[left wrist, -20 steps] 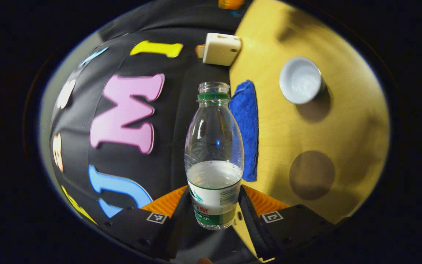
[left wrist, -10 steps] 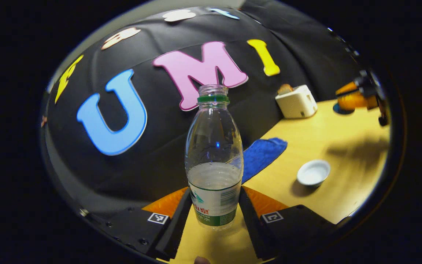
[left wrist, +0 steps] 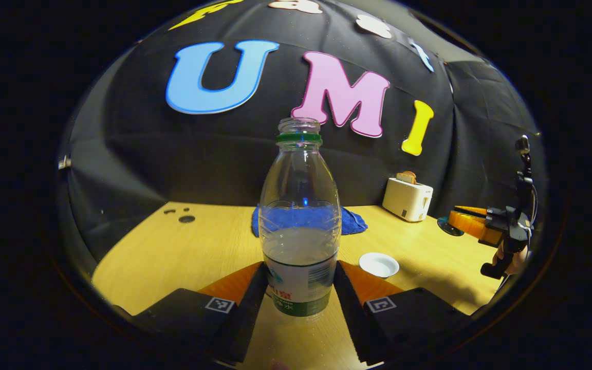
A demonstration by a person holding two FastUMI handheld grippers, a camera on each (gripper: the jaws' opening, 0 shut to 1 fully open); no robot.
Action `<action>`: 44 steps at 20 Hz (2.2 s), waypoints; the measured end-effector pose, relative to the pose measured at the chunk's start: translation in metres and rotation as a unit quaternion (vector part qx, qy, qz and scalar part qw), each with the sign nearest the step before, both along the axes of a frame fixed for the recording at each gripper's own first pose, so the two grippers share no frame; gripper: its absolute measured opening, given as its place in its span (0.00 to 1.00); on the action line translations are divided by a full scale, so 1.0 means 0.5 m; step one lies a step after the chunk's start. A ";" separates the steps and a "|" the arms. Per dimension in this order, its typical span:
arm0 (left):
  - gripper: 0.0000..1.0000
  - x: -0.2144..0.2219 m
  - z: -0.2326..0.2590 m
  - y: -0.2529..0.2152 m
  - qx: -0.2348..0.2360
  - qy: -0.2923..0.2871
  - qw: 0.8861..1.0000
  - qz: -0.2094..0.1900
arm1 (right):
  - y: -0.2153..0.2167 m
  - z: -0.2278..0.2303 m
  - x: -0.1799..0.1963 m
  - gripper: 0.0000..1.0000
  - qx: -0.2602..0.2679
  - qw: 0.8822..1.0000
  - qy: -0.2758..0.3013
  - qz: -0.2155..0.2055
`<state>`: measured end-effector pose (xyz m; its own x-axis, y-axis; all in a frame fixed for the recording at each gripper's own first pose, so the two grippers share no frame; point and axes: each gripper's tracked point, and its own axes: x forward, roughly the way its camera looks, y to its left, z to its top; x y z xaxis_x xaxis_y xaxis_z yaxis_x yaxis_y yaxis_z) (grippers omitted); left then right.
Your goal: Open the teacup lid with one hand, grasp the water bottle and pour water into the teacup with the other hand; after pouring, place the water bottle on the coaster and then close the teacup lid.
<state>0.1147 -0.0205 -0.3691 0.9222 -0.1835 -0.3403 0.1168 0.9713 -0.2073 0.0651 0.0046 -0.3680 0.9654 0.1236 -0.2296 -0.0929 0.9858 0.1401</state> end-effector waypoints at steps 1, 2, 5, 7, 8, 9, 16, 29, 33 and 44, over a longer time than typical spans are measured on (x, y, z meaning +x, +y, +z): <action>0.77 -0.016 -0.012 0.008 0.001 0.003 1.000 0.006 | 0.008 -0.001 0.002 0.29 0.003 1.000 -0.001 0.004; 0.78 -0.026 -0.021 0.014 0.010 0.003 1.000 0.008 | 0.016 0.000 0.006 0.29 0.005 1.000 -0.001 0.009; 0.78 -0.043 -0.030 -0.008 0.043 -0.011 0.999 0.000 | 0.043 -0.005 0.016 0.33 0.010 1.000 0.000 0.023; 0.78 -0.052 -0.034 -0.014 0.051 -0.016 0.999 -0.002 | 0.064 -0.005 0.026 0.29 0.026 0.999 -0.001 0.032; 0.79 -0.054 -0.039 -0.013 0.051 -0.014 0.999 0.002 | 0.076 -0.006 0.032 0.29 0.035 0.999 0.000 0.036; 0.80 -0.058 -0.050 -0.015 0.046 -0.011 0.999 0.005 | 0.088 -0.009 0.036 0.24 0.041 0.998 0.002 0.041; 0.85 -0.075 -0.070 -0.024 0.045 0.000 0.999 0.009 | 0.181 -0.039 0.060 0.29 0.075 0.993 0.017 0.087; 0.89 -0.081 -0.073 -0.024 0.036 0.009 0.999 0.004 | 0.265 -0.113 0.096 0.24 0.077 0.989 0.045 0.119; 0.81 -0.020 -0.035 -0.036 0.035 -0.027 0.999 -0.004 | 0.271 -0.123 0.100 0.28 0.077 0.989 0.047 0.119; 0.79 0.143 -0.063 -0.011 0.061 -0.050 0.997 0.007 | 0.277 -0.151 0.104 0.28 0.084 0.987 0.067 0.118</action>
